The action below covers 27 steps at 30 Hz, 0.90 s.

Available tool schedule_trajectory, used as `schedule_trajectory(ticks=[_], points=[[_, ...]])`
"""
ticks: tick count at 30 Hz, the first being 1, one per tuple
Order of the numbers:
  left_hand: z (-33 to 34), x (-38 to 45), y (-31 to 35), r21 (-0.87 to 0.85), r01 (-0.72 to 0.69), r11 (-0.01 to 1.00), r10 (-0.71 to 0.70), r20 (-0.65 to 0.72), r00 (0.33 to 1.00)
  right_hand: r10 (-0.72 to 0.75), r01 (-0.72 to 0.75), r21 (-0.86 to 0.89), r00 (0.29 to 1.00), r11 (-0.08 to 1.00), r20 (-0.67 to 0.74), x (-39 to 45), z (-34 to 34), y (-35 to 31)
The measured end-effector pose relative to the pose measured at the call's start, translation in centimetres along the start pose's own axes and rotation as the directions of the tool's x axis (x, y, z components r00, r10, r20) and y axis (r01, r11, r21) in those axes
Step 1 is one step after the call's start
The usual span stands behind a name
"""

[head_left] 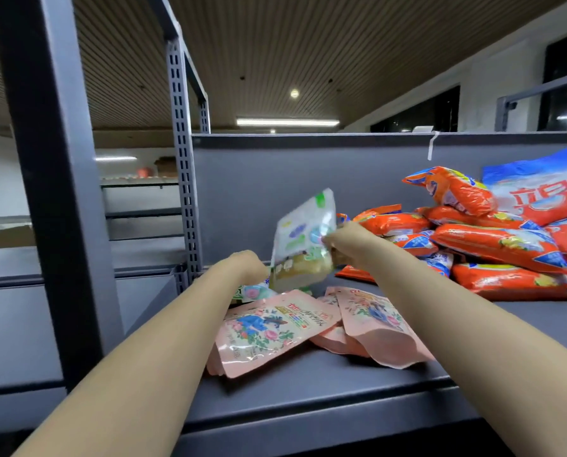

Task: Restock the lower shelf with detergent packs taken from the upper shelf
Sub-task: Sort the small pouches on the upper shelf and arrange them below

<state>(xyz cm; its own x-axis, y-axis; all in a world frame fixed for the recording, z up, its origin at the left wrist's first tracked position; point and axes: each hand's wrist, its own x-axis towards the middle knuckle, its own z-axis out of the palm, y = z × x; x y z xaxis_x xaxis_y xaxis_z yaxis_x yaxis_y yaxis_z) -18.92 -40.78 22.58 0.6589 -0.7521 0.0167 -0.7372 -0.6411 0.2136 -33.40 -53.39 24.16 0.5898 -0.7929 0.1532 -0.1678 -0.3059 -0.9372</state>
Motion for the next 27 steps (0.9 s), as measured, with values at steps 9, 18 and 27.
schedule_trajectory(ticks=[9, 18, 27], points=[[-0.1, -1.8, 1.3, -0.016, 0.008, 1.000, -0.008, 0.030, 1.000, -0.052, 0.115, -0.863, 0.993, 0.491, 0.102, -2.9, -1.1, 1.1], [0.1, -5.6, 1.8, -0.218, -0.042, 0.975, 0.013, -0.133, 0.991, -0.263, 0.349, -0.705, 0.936, 0.617, 0.233, -6.8, -1.8, -0.2], [0.4, -15.8, 0.8, -0.221, -0.128, 0.967, 0.028, -0.408, 0.913, -0.466, 0.431, -0.634, 0.876, 0.642, 0.123, -15.3, -1.7, 0.5]])
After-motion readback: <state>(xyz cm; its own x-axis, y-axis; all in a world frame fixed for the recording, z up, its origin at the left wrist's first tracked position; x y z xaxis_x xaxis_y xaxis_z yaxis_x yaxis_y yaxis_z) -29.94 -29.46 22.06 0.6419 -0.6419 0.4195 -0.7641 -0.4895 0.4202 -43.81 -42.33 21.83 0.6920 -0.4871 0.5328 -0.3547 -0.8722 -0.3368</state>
